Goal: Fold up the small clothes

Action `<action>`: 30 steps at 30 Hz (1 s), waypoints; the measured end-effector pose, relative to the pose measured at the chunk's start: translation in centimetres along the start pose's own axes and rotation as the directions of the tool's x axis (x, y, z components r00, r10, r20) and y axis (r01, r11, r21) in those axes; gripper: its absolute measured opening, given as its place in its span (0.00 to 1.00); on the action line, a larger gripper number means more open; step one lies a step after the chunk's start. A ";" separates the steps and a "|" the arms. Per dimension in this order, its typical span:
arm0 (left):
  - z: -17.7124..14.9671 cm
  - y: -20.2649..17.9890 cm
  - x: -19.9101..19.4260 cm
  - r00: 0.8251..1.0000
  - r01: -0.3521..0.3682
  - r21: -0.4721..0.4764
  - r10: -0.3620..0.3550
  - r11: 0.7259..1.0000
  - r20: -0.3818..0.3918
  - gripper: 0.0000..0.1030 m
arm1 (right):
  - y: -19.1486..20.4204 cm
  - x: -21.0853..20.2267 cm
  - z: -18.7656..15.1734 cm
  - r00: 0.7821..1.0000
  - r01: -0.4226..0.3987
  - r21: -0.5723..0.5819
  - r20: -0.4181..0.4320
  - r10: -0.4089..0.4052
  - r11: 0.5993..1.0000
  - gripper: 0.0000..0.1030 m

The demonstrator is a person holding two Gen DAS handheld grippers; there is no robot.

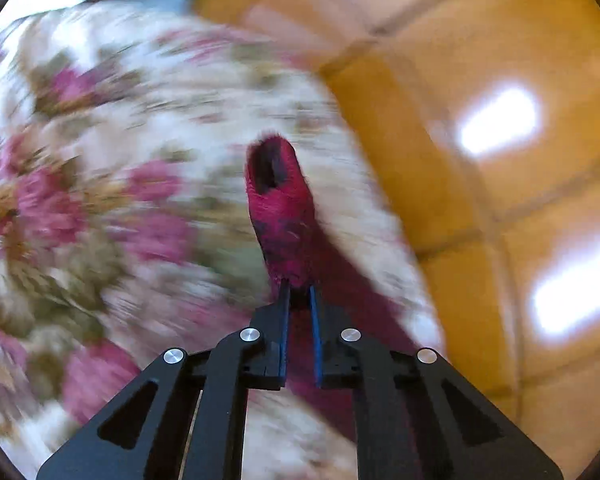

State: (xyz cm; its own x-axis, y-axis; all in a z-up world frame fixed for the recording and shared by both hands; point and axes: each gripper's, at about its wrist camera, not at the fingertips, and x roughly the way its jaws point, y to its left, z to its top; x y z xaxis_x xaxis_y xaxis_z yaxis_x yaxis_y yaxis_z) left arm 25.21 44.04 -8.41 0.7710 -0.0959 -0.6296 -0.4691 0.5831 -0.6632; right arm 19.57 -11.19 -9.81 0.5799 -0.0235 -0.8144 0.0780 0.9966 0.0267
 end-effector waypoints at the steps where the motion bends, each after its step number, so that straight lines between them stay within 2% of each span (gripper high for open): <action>1: -0.8 -2.4 -0.9 0.998 0.063 0.069 -0.063 0.996 0.002 0.04 | 0.0 0.0 0.0 1.000 -0.001 0.001 0.001 0.001 1.000 0.92; 3: -2.9 -6.1 -2.5 0.989 0.146 0.181 -0.146 0.973 -0.012 0.00 | -0.2 0.0 0.0 1.000 -0.006 0.005 0.004 0.006 1.000 0.92; 6: -8.9 -12.9 -4.5 0.966 0.259 0.381 -0.245 0.887 -0.086 0.00 | -0.3 -0.1 -0.1 1.000 -0.013 0.012 0.009 0.013 1.000 0.92; 8: -12.6 -15.9 -4.3 0.957 0.288 0.475 -0.253 0.831 -0.138 0.00 | -0.4 -0.2 -0.1 1.000 -0.021 0.018 0.013 0.020 1.000 0.92; 9: -15.5 -17.7 -3.8 0.948 0.317 0.524 -0.254 0.791 -0.190 0.00 | -0.5 -0.2 -0.2 1.000 -0.024 0.020 0.015 0.024 0.999 0.92; 11: -19.4 -19.6 -2.4 0.934 0.352 0.567 -0.236 0.744 -0.269 0.00 | -0.7 -0.2 -0.2 0.999 -0.034 0.026 0.018 0.033 0.999 0.92; 12: -21.8 -20.3 -1.6 0.924 0.370 0.580 -0.221 0.726 -0.312 0.00 | -0.7 -0.3 -0.2 0.999 -0.038 0.028 0.020 0.037 0.999 0.92; 15: -27.1 -21.6 0.5 0.895 0.407 0.592 -0.171 0.695 -0.413 0.00 | -0.9 -0.3 -0.2 0.998 -0.052 0.036 0.023 0.051 0.998 0.92; 17: -29.4 -21.9 1.1 0.880 0.420 0.599 -0.145 0.682 -0.452 0.00 | -1.1 -0.3 -0.2 0.998 -0.060 0.040 0.022 0.059 0.997 0.92; 20: -30.7 -21.3 1.2 0.869 0.422 0.586 -0.125 0.692 -0.479 0.00 | -1.3 -0.2 -0.2 0.997 -0.073 0.046 0.019 0.072 0.996 0.92; 21: -30.7 -20.9 1.2 0.872 0.414 0.588 -0.118 0.695 -0.475 0.10 | -1.3 -0.2 -0.2 0.997 -0.076 0.047 0.019 0.075 0.996 0.93; 22: -30.7 -20.2 0.8 0.873 0.409 0.586 -0.115 0.699 -0.473 0.33 | -1.4 -0.2 -0.1 0.997 -0.079 0.048 0.016 0.078 0.996 0.93; 23: -30.6 -19.5 0.4 0.875 0.406 0.578 -0.118 0.708 -0.470 0.42 | -1.4 -0.3 0.1 0.996 -0.084 0.048 0.009 0.084 0.995 0.93; 24: -30.3 -19.0 0.1 0.878 0.403 0.571 -0.125 0.716 -0.463 0.46 | -1.6 -0.4 0.5 0.995 -0.102 0.054 0.003 0.102 0.993 0.92; 25: -30.0 -18.1 -0.5 0.885 0.393 0.573 -0.126 0.720 -0.449 0.46 | -1.8 -0.6 0.9 0.992 -0.129 0.075 0.005 0.129 0.989 0.91; 27: -29.5 -16.8 -0.9 0.897 0.370 0.581 -0.115 0.725 -0.428 0.46 | -2.3 -1.0 2.3 0.958 -0.286 0.187 0.024 0.287 0.940 0.83; 29: -29.1 -15.0 -1.4 0.904 0.348 0.568 -0.108 0.746 -0.413 0.46 | -1.8 -0.5 4.0 0.899 -0.428 0.266 0.030 0.436 0.864 0.77; 30: -28.9 -14.4 -1.6 0.906 0.340 0.559 -0.103 0.756 -0.411 0.46 | -1.1 0.0 4.8 0.875 -0.471 0.285 0.033 0.482 0.835 0.74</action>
State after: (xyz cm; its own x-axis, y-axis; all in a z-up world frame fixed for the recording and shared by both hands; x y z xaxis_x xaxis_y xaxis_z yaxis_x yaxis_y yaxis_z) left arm 18.34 12.51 -9.55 0.5696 -0.4788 -0.6680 0.1481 0.8593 -0.4896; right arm 23.38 -12.71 -7.02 0.5723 0.4573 -0.6807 0.0232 0.8207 0.5708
